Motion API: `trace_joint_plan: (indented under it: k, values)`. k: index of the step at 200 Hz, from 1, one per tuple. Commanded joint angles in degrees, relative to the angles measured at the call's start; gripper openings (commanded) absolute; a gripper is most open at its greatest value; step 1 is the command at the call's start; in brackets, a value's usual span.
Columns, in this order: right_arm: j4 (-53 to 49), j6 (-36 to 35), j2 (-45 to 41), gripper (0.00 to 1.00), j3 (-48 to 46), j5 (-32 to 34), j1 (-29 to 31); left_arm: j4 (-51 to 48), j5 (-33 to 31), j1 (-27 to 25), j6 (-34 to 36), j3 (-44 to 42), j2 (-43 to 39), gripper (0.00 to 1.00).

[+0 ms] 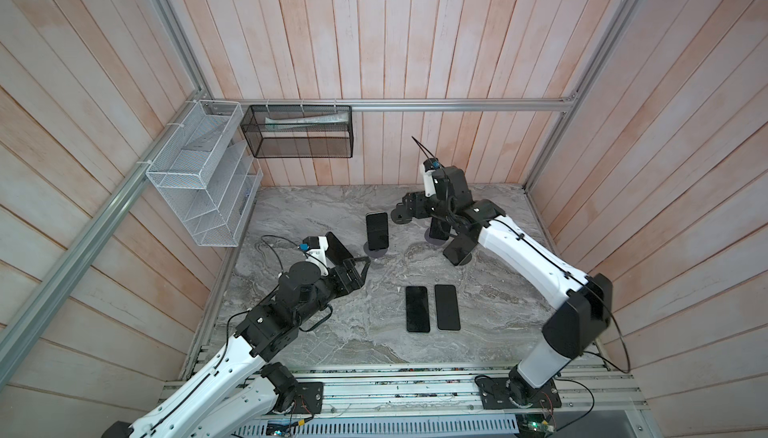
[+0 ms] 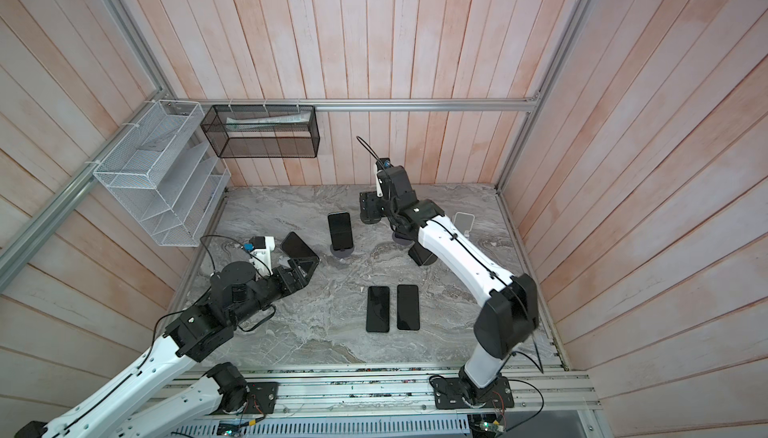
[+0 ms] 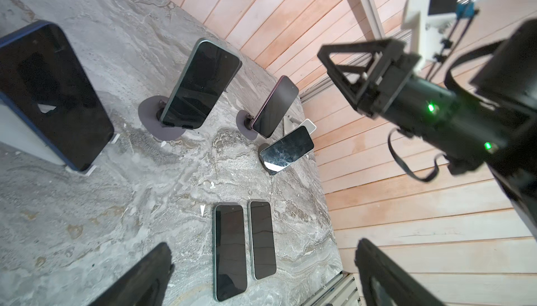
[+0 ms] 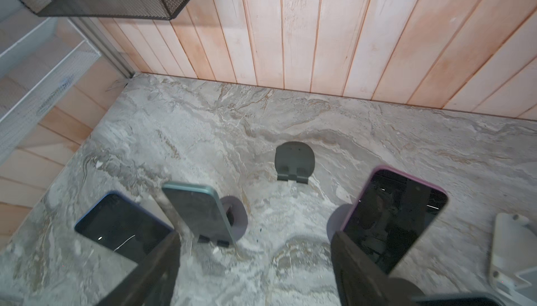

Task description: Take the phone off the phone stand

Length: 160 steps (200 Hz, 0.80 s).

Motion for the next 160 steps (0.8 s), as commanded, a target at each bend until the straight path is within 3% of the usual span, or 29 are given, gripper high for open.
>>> trace_joint_plan:
  k: [1, 26, 49, 69, 124, 160]
  values:
    - [8.4, -2.7, -8.0, 0.83, -9.4, 0.2, -1.9, 1.9, -3.7, -1.1, 1.9, 3.6, 3.1, 1.0]
    - [13.9, -0.9, -16.3, 0.84, -19.1, -0.2, -6.2, 2.3, -5.4, -1.2, 2.7, 6.5, 7.1, 1.0]
    - [19.6, 2.0, -20.8, 0.88, -27.1, -5.6, -11.5, -1.3, -11.3, -2.6, 3.6, 11.2, 12.0, 1.0]
    - [21.5, 3.6, -20.6, 0.9, -30.3, -14.2, -16.2, -5.3, -20.0, -4.8, 5.1, 16.1, 17.5, 1.0]
    - [26.4, 5.4, -19.8, 0.91, -33.2, -20.5, -19.1, -15.5, -31.2, -5.3, 9.6, 33.2, 33.4, 1.0]
    - [27.5, 4.7, -21.5, 0.91, -36.0, -15.7, -19.2, -26.7, -34.4, -5.3, 13.5, 46.9, 46.7, 1.0]
